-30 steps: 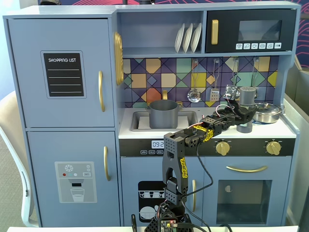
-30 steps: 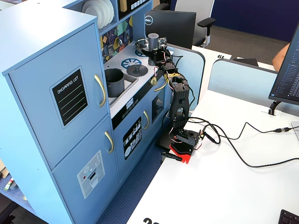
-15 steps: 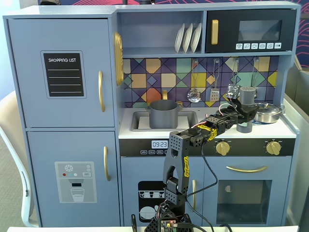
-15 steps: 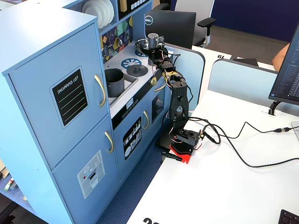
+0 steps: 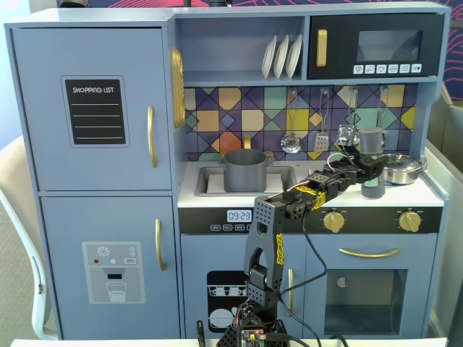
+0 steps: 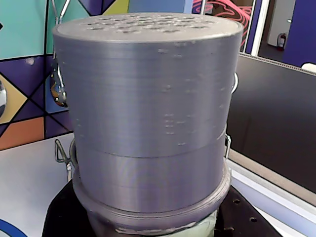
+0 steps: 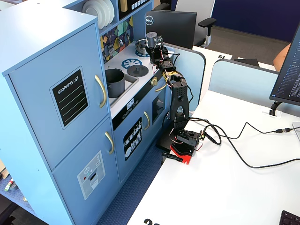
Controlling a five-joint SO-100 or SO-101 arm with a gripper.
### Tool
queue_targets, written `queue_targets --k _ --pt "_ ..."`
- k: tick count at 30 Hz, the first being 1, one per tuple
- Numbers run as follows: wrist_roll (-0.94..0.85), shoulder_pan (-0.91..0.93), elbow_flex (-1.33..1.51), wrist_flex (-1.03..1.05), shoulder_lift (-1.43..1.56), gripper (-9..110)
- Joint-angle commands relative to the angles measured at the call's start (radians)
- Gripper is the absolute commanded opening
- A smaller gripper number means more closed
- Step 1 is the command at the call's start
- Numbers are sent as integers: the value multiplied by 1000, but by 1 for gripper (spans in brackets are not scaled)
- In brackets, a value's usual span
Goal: Put salt in the gray recipient
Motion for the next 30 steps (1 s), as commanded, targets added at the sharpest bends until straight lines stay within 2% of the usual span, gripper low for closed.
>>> queue_targets --k 1,8,14,23,26,30 --pt "40 -23 -48 -15 67 0" --pt "118 -58 -52 3 181 0" --pt "239 -138 -97 132 316 0" --pt "368 -342 -126 339 515 0" --pt "462 -422 -192 463 537 0" --pt "558 -534 -190 512 578 0"
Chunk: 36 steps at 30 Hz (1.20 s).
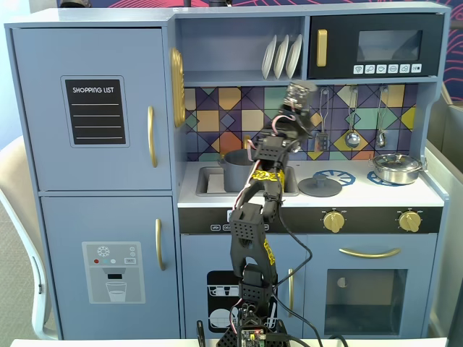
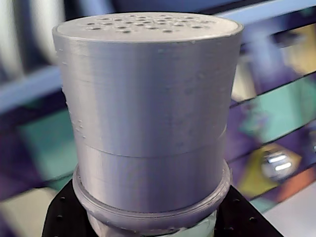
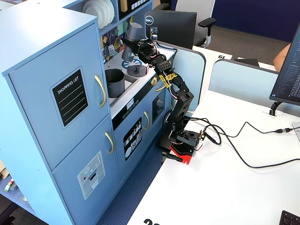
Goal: Put salt in the gray recipient
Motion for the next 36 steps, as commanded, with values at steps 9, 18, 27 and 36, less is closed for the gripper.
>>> queue_targets --k 9,18,27,36 --pt "399 -308 -72 78 107 0" --pt "790 -460 -3 52 75 0" --pt "1362 -526 26 40 71 0" --pt "1822 -529 23 41 107 0"
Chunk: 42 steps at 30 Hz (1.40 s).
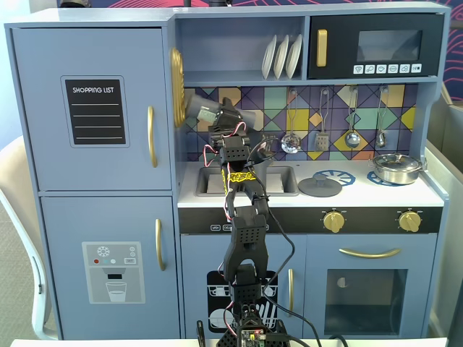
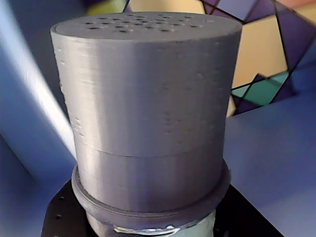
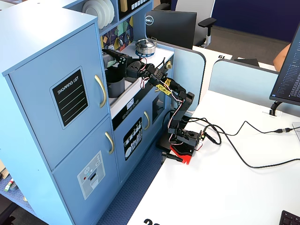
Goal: Put salt in the gray recipient
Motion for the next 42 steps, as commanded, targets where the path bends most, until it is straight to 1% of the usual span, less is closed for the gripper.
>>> queue_targets --k 1,11,15,18,24,31,38,42 --pt "186 -14 -28 -28 69 0" --pt "430 -60 -52 -60 64 0" --pt "457 -57 -60 -46 52 0" --pt "477 -11 -38 29 52 0" --pt "492 97 43 129 60 0" --pt "492 104 46 127 66 0" --pt "437 -51 -54 -3 58 0" --pt "425 -98 -141 -20 37 0"
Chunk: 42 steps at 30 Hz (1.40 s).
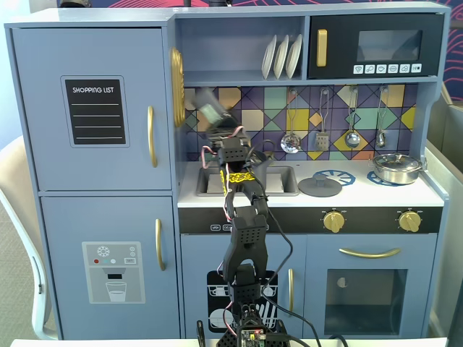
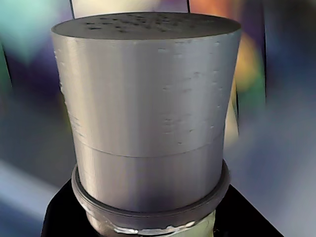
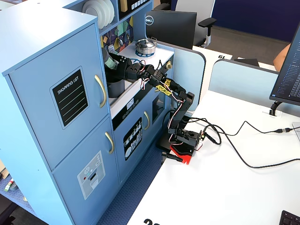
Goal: Put salt in the gray recipient
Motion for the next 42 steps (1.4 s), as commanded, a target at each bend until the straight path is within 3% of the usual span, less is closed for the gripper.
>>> queue_targets --k 1,17,28,42 --pt "-21 -37 -147 -34 23 0" --pt "23 179 101 26 51 0" --pt "9 81 54 -97 37 0" --pt "23 34 -75 -78 -15 0"
